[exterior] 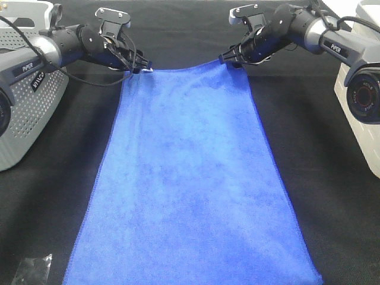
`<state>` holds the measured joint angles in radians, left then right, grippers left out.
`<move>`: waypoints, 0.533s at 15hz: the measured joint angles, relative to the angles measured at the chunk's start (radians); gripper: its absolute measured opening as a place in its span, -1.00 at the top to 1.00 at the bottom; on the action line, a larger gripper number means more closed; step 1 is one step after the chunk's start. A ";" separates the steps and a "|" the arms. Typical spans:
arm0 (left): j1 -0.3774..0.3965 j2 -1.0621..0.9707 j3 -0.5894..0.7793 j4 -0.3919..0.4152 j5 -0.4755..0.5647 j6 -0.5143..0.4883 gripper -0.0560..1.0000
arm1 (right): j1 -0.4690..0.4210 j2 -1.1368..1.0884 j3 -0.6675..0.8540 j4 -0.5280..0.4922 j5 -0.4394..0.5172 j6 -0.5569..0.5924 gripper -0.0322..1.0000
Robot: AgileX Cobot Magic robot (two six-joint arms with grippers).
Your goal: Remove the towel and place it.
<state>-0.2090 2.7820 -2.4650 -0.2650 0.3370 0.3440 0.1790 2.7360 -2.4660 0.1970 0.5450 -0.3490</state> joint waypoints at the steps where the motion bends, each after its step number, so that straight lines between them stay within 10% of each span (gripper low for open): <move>1: 0.000 0.000 0.000 0.008 0.000 -0.016 -0.61 | 0.000 0.000 0.000 -0.003 0.022 0.000 -0.49; 8: 0.000 -0.070 0.000 0.048 0.179 -0.030 -0.70 | 0.000 -0.085 0.000 -0.017 0.192 0.000 -0.58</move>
<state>-0.2090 2.7120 -2.4650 -0.2170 0.5160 0.3140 0.1790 2.6510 -2.4660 0.1800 0.7370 -0.3490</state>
